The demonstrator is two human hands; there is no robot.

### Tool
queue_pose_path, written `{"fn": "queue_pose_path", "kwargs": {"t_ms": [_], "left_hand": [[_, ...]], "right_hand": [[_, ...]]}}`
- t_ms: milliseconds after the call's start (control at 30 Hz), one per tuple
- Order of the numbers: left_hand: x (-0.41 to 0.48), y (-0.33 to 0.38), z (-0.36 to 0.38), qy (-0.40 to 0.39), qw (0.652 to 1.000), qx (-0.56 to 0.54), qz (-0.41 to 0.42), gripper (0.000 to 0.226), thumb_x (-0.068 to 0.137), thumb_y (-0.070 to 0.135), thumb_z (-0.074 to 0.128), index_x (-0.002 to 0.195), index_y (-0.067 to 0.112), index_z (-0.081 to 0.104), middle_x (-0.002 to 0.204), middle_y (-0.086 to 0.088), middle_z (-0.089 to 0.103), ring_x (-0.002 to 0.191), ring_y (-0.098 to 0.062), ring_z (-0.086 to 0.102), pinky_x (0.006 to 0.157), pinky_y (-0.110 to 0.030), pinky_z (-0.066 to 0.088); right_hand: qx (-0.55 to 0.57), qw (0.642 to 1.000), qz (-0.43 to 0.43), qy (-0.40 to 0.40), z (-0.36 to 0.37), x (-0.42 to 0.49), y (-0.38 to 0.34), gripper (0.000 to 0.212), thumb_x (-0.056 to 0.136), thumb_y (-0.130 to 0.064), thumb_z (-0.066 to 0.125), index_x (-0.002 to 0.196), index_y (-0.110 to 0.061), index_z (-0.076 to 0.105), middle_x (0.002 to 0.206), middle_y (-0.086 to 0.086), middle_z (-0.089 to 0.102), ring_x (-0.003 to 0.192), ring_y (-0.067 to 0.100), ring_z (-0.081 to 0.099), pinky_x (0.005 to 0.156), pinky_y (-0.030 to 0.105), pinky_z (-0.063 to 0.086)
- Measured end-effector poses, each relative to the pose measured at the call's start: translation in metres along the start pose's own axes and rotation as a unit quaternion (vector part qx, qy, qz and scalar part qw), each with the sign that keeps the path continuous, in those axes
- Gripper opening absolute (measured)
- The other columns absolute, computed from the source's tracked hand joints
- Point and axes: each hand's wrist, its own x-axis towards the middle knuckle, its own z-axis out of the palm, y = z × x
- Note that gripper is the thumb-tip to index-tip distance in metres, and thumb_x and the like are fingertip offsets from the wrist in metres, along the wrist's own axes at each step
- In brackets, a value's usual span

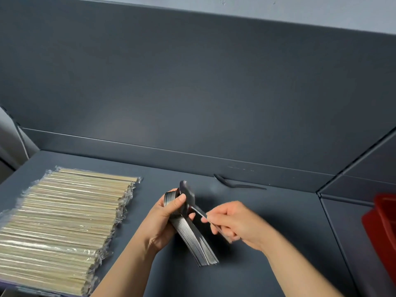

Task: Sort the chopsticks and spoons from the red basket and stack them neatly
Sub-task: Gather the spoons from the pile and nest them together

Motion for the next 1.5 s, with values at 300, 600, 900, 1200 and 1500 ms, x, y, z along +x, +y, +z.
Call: {"fn": "queue_pose_path", "kwargs": {"t_ms": [300,600,900,1200,1500], "left_hand": [[0.002,-0.006,0.019,0.01,1.0,0.01,0.01,0.046,0.069,0.004,0.072,0.112,0.006,0.055,0.083,-0.011,0.067,0.07,-0.022,0.07,0.063,-0.038,0.059],[0.003,-0.009,0.022,0.015,1.0,0.002,0.007,0.024,0.075,0.017,0.067,0.098,0.015,0.061,0.089,-0.01,0.069,0.067,-0.019,0.067,0.066,-0.037,0.059],[0.005,-0.017,0.023,0.037,0.999,-0.018,0.015,0.034,0.073,0.018,0.068,0.103,0.007,0.057,0.089,-0.013,0.069,0.081,-0.029,0.072,0.069,-0.044,0.059],[0.0,-0.027,0.047,-0.021,0.998,0.054,-0.017,0.022,0.081,0.008,0.067,0.101,0.011,0.058,0.082,-0.011,0.067,0.076,-0.031,0.069,0.064,-0.042,0.059],[0.007,-0.077,0.092,-0.15,0.954,0.259,-0.028,0.036,0.086,0.006,0.068,0.117,0.018,0.056,0.092,-0.009,0.058,0.076,-0.021,0.057,0.063,-0.03,0.052]], "right_hand": [[-0.189,0.963,-0.06,0.184,-0.032,0.008,0.015,0.019,0.091,-0.024,0.06,0.084,-0.012,0.073,0.076,0.001,0.068,0.061,0.017,0.056,0.065,0.032,0.048],[-0.526,0.795,-0.042,0.298,-0.077,0.059,0.047,0.033,0.096,-0.01,0.045,0.123,-0.022,0.061,0.124,-0.003,0.056,0.113,0.021,0.047,0.09,0.028,0.038],[-0.277,0.941,-0.12,0.155,-0.031,0.0,0.021,0.017,0.085,-0.019,0.064,0.093,-0.027,0.078,0.073,-0.007,0.069,0.059,0.007,0.06,0.061,0.022,0.046],[-0.18,0.976,-0.093,0.083,-0.01,-0.044,0.04,0.02,0.087,-0.021,0.069,0.105,-0.023,0.076,0.085,-0.001,0.071,0.062,0.003,0.054,0.061,0.025,0.049],[-0.056,0.981,-0.008,0.187,-0.025,-0.088,0.077,0.023,0.075,-0.003,0.078,0.087,-0.019,0.067,0.066,0.0,0.068,0.054,0.011,0.061,0.051,0.023,0.046]]}}
